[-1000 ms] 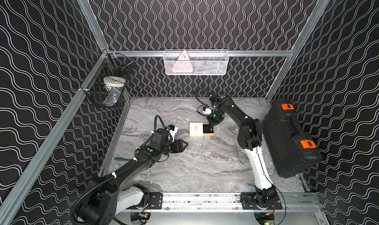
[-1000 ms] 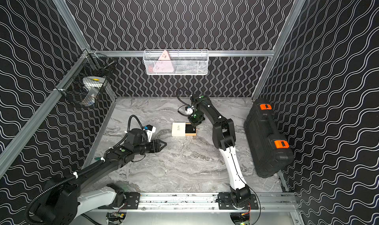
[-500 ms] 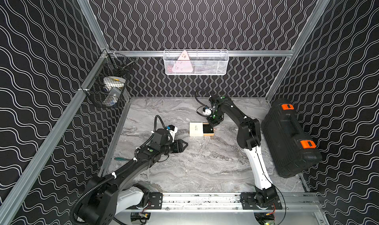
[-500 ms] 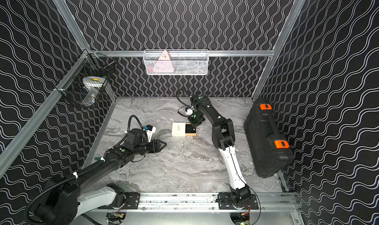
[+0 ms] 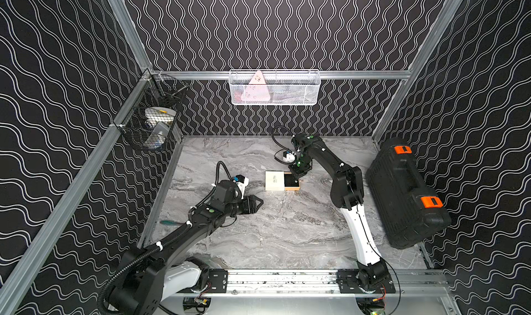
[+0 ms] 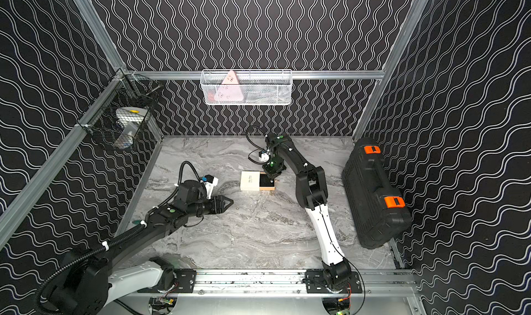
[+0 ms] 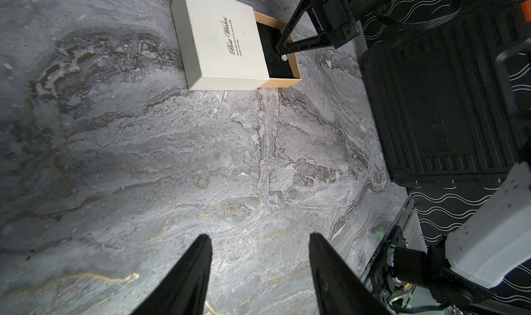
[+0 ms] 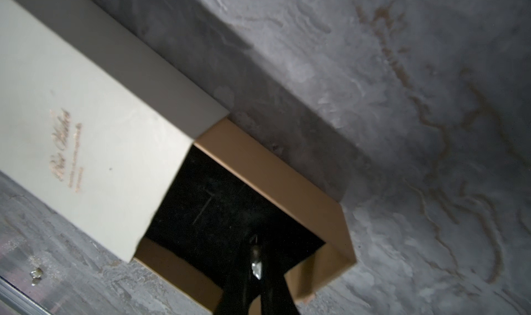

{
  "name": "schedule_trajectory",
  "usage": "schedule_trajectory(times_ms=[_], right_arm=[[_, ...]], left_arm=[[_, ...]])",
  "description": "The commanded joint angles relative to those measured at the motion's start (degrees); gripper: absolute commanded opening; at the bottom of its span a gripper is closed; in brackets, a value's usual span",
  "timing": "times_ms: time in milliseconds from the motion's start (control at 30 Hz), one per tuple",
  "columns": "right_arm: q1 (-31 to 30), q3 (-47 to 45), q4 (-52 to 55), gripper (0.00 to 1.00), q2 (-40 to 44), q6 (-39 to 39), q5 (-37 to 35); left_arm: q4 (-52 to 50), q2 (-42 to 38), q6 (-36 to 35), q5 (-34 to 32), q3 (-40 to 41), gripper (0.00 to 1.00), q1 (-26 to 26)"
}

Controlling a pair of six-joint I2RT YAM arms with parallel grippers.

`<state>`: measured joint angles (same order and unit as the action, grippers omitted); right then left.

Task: Place the earrings into the drawer-style jewelry box
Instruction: Insert the earring into the inner lining.

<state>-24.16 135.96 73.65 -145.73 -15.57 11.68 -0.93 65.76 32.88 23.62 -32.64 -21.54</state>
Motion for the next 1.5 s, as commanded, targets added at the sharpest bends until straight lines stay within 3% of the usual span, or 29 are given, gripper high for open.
schedule_trajectory(times_ms=[0, 233, 467, 667, 900, 1200, 1467], right_arm=[[-0.4, 0.8, 2.1, 0.02, -0.4, 0.2, -1.5], [-0.9, 1.9, 2.5, 0.08, -0.9, 0.5, -1.8], [-1.0, 0.7, 0.9, 0.23, 0.6, 0.6, -1.4], [-1.0, -0.1, -1.2, 0.3, 3.0, 0.5, -0.1], [-0.2, -7.8, -8.9, 0.3, 10.2, 1.4, 4.8], [2.2, -29.0, -29.7, 0.21, 21.3, 7.1, 13.8], [3.6, -37.1, -38.2, 0.21, 22.6, 10.9, 17.5]], left_arm=[[-0.3, -0.2, -1.0, -0.7, 0.0, 0.6, 0.0], [-0.5, -0.2, -1.2, -0.8, -0.1, 0.6, 0.1], [-0.7, -0.2, -1.2, -0.9, -0.2, 0.6, 0.1], [-0.7, -0.2, -1.2, -0.9, -0.2, 0.6, 0.1], [-0.7, -0.4, -1.1, -1.0, -0.4, 0.59, 0.1], [0.0, -0.5, -0.1, -0.9, -0.1, 0.59, 0.1], [0.4, -0.7, 0.5, -0.8, 0.2, 0.59, 0.1]])
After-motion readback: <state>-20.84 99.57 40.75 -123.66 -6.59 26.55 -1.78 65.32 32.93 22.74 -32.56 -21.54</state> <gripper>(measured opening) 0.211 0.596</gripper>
